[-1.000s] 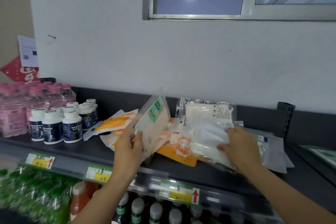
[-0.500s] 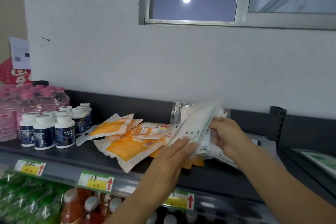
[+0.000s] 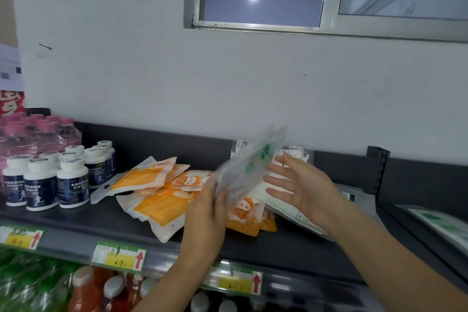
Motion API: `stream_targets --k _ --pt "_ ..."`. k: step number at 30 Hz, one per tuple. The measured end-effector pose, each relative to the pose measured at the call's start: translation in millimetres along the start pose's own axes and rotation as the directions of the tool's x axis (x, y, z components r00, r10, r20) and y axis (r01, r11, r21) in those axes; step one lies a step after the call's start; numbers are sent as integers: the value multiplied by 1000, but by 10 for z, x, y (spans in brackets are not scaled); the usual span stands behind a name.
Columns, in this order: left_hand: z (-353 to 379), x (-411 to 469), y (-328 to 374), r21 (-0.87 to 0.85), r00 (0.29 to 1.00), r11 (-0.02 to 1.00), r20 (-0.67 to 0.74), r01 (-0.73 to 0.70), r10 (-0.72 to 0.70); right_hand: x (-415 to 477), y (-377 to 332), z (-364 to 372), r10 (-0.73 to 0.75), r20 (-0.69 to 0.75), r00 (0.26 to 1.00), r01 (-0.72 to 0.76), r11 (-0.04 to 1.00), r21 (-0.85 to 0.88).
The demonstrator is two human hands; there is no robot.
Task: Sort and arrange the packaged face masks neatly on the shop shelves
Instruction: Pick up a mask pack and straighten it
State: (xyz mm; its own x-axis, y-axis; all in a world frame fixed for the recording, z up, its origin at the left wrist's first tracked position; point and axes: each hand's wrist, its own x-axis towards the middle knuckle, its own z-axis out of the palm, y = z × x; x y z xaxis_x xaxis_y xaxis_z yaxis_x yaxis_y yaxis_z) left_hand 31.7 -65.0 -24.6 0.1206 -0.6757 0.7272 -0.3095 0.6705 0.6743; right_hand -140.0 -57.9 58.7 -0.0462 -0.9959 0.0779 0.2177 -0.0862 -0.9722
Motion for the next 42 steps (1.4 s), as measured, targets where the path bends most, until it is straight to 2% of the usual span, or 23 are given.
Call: stream_targets --k 2,4,6,8,9,11,12,13,16,18,20,23,25,26,27,29,30,31,32,34,36,42 --pt "5 44 -13 -255 978 952 -75 170 -195 50 41 -145 -49 -56 997 36 976 -213" --pt "-1 77 -36 -488 921 822 -84 295 -381 92 117 -306 -111 -141 984 36 892 -450" --pt "-19 90 -50 -609 867 712 -76 350 -492 169 239 -504 -157 -221 962 -24 764 -645" --pt "-28 88 -60 -653 841 659 -61 374 -538 206 350 -678 -143 -260 955 -114 633 -766" --pt "-25 87 -72 -661 831 645 -58 383 -553 217 402 -751 -139 -267 954 -160 517 -841" --pt "-15 84 -103 -661 810 635 -71 398 -582 268 526 -904 -79 -218 973 -199 201 -959" --pt "-7 85 -124 -655 799 636 -81 408 -596 285 574 -956 -40 -193 980 -188 96 -977" --pt "1 85 -143 -648 789 637 -89 417 -608 302 607 -1000 -12 -173 985 -172 57 -983" --pt "37 74 -203 -631 766 644 -118 433 -632 283 614 -1052 -29 -82 996 -80 45 -996" --pt "61 58 -224 -622 757 650 -136 437 -640 263 615 -1054 -87 11 996 8 -35 -999" --pt "73 54 -218 -626 753 649 -146 432 -642 211 574 -1019 -194 56 979 40 -86 -995" --pt "75 66 -203 -648 748 637 -153 417 -646 180 455 -974 -388 56 920 -7 -157 -988" --pt "68 71 -220 -630 751 664 -188 403 -633 197 352 -955 -474 48 879 -48 -189 -981" --pt "67 70 -235 -617 756 679 -200 397 -623 208 284 -934 -523 44 851 -49 -163 -985" --pt "68 69 -249 -609 761 687 -202 395 -616 209 212 -898 -573 22 819 -27 -77 -997" --pt "76 69 -279 -594 771 697 -191 402 -607 187 75 -791 -630 -97 771 86 254 -963" --pt "78 69 -292 -581 777 704 -182 410 -603 188 26 -736 -615 -175 769 145 434 -889" --pt "82 69 -301 -566 783 709 -170 420 -599 192 -3 -683 -567 -242 787 181 588 -788" --pt "88 68 -305 -554 789 714 -157 428 -595 200 -7 -634 -506 -284 815 191 696 -692" --pt "97 64 -303 -531 802 727 -138 436 -581 213 38 -548 -404 -312 860 176 809 -561" --pt "102 59 -301 -502 811 744 -132 442 -571 221 94 -462 -322 -322 890 154 878 -453" --pt "92 46 -267 -489 828 764 -138 420 -544 258 251 -240 -106 -314 943 73 991 -115"
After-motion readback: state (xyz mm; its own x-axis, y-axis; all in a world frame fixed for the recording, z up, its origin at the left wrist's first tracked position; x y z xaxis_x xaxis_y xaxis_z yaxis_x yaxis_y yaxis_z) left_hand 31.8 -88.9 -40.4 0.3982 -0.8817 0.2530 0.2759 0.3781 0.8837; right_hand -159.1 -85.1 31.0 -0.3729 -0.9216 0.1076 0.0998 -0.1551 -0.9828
